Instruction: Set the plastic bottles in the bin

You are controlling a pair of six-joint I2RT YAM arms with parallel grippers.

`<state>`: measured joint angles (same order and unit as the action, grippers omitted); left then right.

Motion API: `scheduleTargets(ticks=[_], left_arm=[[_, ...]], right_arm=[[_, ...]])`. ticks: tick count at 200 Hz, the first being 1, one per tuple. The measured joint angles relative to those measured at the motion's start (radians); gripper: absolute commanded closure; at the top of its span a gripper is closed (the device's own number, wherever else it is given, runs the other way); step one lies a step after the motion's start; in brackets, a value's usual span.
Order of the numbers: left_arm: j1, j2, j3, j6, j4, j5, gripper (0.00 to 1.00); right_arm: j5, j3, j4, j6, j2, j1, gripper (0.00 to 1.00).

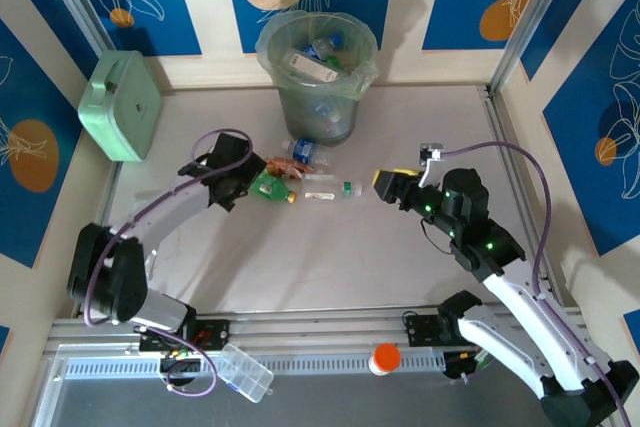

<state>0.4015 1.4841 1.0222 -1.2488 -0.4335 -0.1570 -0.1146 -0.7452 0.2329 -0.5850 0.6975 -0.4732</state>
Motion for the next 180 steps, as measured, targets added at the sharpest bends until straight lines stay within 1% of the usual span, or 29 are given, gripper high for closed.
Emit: scheduleTargets(ticks=[40,97,108,122,152,180], left_arm=[[0.0,0.125,0.026,-0.031,0.032,-0.001,0.01],[0.0,0.262,0.059,-0.035,0.085,-0.008,0.0],[0.0,0.28,0.06,-0.034,0.095,-0.012,0.01],[0.0,0.294,0.06,-0.033,0.103,-0.015,0.05],[-0.004,0.3,0.06,-0.03,0.105,-0.027,0.19],[-0.013,0.3,0.058,-0.027,0.103,-0.031,0.3]], right_arm=[[0.048,0.027,0.001,-0.01,-0.056,0.048,0.39],[0.07,0.048,-0.001,-0.01,-0.093,0.05,0.37],[0.071,0.048,-0.001,-0.01,-0.093,0.05,0.37],[0.071,0.048,-0.001,-0.01,-0.093,0.05,0.37],[0.071,0.048,-0.001,-0.01,-0.094,0.05,0.37],[0.07,0.048,-0.001,-0.01,-0.094,0.05,0.37]])
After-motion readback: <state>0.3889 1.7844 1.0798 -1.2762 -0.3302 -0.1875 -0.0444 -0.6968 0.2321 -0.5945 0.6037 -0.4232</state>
